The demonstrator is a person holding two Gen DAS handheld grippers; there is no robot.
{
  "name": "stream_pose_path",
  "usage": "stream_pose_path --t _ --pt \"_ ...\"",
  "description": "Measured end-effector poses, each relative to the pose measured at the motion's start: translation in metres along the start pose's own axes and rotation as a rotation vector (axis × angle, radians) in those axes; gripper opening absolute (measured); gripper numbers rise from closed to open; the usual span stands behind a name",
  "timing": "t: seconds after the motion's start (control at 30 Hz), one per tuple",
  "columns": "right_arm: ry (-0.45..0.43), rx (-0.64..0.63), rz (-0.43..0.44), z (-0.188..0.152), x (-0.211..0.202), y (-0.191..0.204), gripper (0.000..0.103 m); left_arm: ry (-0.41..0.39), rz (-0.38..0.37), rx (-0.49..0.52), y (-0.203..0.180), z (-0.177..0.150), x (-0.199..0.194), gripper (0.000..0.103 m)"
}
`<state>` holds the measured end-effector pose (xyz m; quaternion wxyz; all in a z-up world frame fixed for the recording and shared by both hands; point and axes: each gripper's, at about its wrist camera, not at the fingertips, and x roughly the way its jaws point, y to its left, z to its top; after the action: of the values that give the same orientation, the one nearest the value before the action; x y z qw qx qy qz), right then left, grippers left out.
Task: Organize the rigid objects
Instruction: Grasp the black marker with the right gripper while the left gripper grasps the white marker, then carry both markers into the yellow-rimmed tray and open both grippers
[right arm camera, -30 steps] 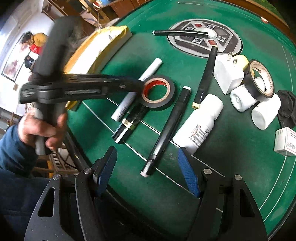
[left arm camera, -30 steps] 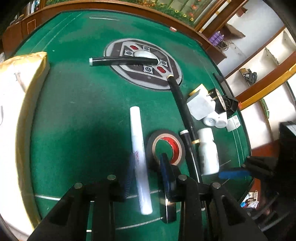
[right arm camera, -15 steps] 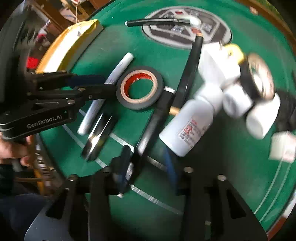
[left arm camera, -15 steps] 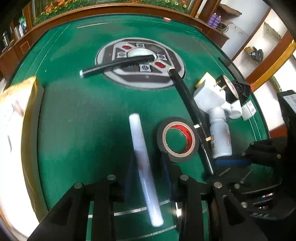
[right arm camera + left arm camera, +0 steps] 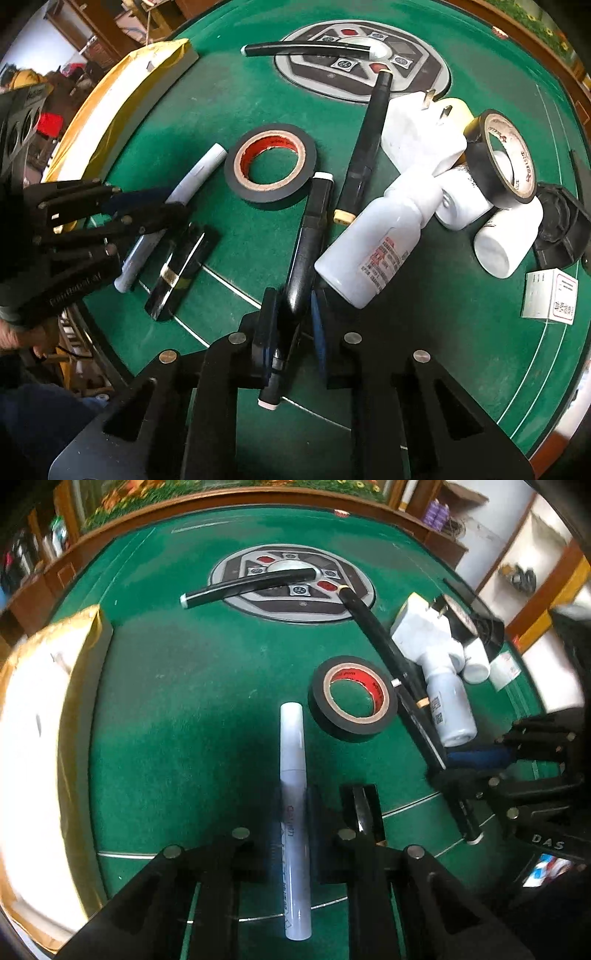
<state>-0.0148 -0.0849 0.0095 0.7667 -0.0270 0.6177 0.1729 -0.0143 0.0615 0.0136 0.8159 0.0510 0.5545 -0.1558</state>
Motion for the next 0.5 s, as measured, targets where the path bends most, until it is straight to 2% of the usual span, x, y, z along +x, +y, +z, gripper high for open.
stream_pose_path --t 0.13,0.3,0.37,0.5 --pt "0.003 -0.010 -0.011 0.004 0.003 0.008 0.018 -0.013 0.065 0.023 -0.009 -0.002 0.002 0.015" --pt "-0.014 -0.004 0.002 -0.002 0.001 0.009 0.018 -0.034 0.056 -0.008 -0.005 -0.007 -0.001 0.013" --pt "-0.030 0.004 0.016 -0.005 -0.006 0.008 0.018 -0.055 0.009 -0.046 0.000 -0.010 -0.008 0.013" --pt "-0.060 0.010 0.031 -0.009 -0.019 0.005 0.016 -0.108 -0.010 -0.077 0.006 -0.005 -0.025 0.013"
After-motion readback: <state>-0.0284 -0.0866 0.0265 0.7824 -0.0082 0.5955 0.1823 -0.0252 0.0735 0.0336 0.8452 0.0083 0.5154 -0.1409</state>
